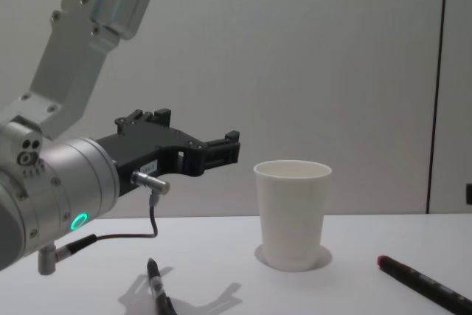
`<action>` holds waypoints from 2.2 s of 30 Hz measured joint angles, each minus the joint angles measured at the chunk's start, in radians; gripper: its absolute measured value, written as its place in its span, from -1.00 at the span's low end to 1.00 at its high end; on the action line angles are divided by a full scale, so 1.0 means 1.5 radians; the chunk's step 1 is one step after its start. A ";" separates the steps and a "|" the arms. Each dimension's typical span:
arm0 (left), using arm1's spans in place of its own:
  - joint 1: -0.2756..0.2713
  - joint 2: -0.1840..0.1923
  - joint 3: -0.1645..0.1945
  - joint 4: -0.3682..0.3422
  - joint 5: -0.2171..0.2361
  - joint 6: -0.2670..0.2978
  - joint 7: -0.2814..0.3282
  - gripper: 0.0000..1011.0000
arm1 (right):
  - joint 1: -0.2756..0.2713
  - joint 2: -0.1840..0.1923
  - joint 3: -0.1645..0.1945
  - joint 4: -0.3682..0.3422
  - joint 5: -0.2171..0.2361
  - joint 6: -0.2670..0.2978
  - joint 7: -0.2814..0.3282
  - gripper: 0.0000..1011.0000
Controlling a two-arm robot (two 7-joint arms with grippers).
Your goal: Place the pen into the pen holder.
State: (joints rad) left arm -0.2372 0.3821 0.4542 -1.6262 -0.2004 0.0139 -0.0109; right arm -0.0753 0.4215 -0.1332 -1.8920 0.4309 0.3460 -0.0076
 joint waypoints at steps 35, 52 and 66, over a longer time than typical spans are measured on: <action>0.000 0.000 0.000 0.000 0.000 0.000 0.000 0.98 | 0.103 -0.057 -0.042 0.062 -0.073 0.204 0.023 0.98; 0.000 0.000 0.000 0.000 0.000 0.000 0.000 0.98 | 0.128 -0.081 -0.062 0.098 -0.121 0.237 0.029 0.98; 0.000 0.000 0.000 0.000 0.000 0.000 0.000 0.98 | 0.156 -0.107 -0.078 0.138 -0.158 0.249 0.044 0.98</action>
State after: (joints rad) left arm -0.2372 0.3821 0.4542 -1.6262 -0.2004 0.0139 -0.0109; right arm 0.1588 0.2604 -0.2502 -1.6852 0.1946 0.7201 0.0582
